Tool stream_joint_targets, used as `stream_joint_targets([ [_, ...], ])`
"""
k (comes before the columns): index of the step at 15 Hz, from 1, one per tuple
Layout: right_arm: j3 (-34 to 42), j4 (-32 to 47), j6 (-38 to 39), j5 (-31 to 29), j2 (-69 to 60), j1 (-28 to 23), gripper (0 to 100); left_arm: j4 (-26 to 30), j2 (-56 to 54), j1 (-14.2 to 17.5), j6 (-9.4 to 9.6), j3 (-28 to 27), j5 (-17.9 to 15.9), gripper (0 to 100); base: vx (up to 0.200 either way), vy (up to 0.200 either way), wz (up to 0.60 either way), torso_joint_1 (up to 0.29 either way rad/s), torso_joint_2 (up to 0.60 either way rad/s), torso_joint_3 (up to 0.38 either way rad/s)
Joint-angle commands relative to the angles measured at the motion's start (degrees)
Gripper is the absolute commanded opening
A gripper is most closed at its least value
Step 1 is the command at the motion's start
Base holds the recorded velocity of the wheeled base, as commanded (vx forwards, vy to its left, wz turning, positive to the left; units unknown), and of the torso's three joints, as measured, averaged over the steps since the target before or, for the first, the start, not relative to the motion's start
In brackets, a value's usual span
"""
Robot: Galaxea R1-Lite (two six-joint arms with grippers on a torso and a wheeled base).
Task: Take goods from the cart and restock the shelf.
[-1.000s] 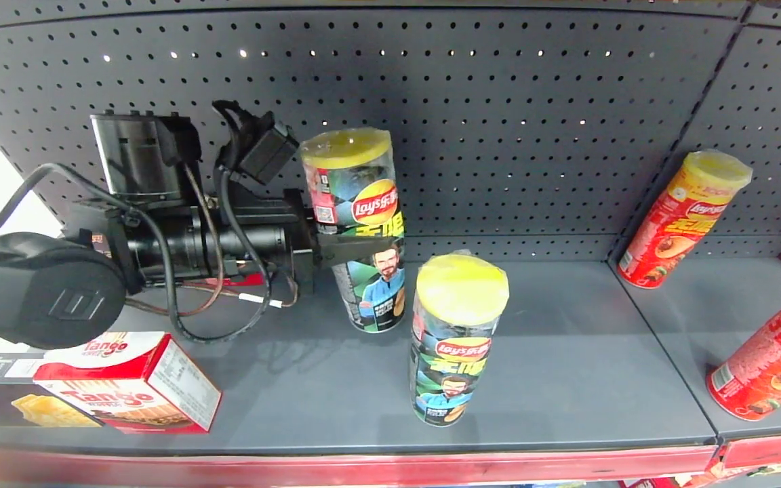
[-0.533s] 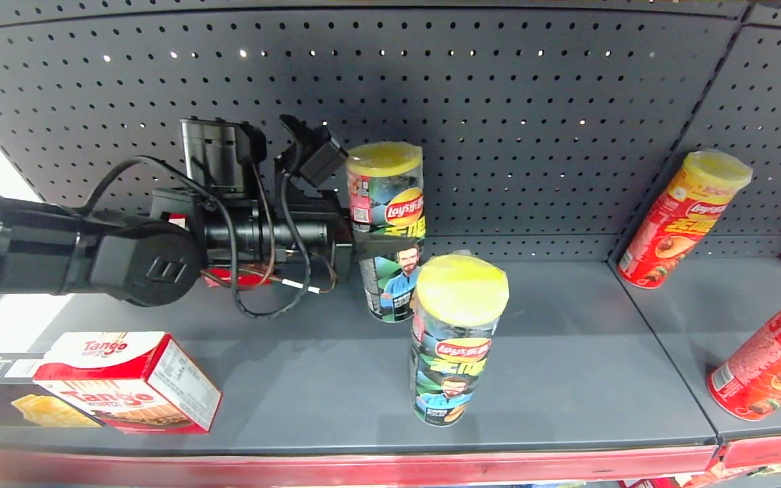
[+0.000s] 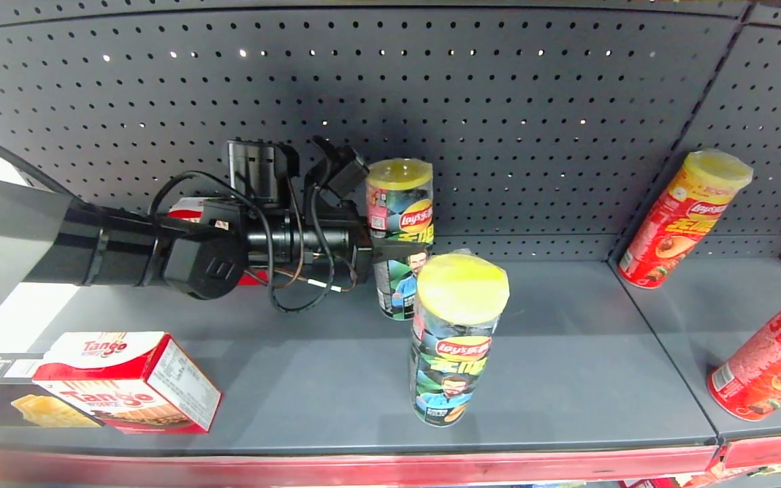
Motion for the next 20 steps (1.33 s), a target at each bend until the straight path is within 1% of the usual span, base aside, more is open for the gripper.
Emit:
stream_joint_targets([
  [1,0.01,-0.01,-0.01,0.03,0.07,0.04,100,-0.06,2.09,-0.02,-0.01,-1.23,0.0,0,0.0,0.0,0.0,0.0,0.0,0.0],
  [6,0.01,-0.01,-0.01,0.03,0.07,0.04,100,-0.06,4.9,-0.02,-0.01,-4.48,0.0,0,0.0,0.0,0.0,0.0,0.0,0.0],
  [9,0.01,-0.01,-0.01,-0.05,0.07,0.04,100,-0.15,5.52,-0.02,-0.01,-4.92,0.0,0,0.0,0.0,0.0,0.0,0.0,0.0],
  [12,0.01,-0.01,-0.01,0.03,0.07,0.04,100,-1.64,5.78,-0.11,-0.01,-4.74,0.0,0,0.0,0.0,0.0,0.0,0.0,0.0],
  [13,0.01,-0.01,-0.01,0.03,0.07,0.04,100,-1.64,5.78,-0.2,-0.01,-4.66,0.0,100,0.0,0.0,0.0,0.0,0.0,0.0],
  [15,0.01,-0.01,-0.01,0.03,0.07,0.04,100,-2.08,5.61,-0.29,-0.1,-3.87,0.0,100,0.0,0.0,0.0,0.0,0.0,0.0],
  [16,0.01,-0.01,-0.01,0.03,0.07,0.04,100,-2.17,4.9,-0.29,-0.1,-2.37,0.0,100,0.0,0.0,0.0,0.0,0.0,0.0],
  [20,0.01,-0.01,0.07,-0.05,0.07,0.13,100,-1.55,-1.42,0.24,-0.19,-1.05,0.0,100,0.0,0.0,0.0,0.0,0.0,0.0],
])
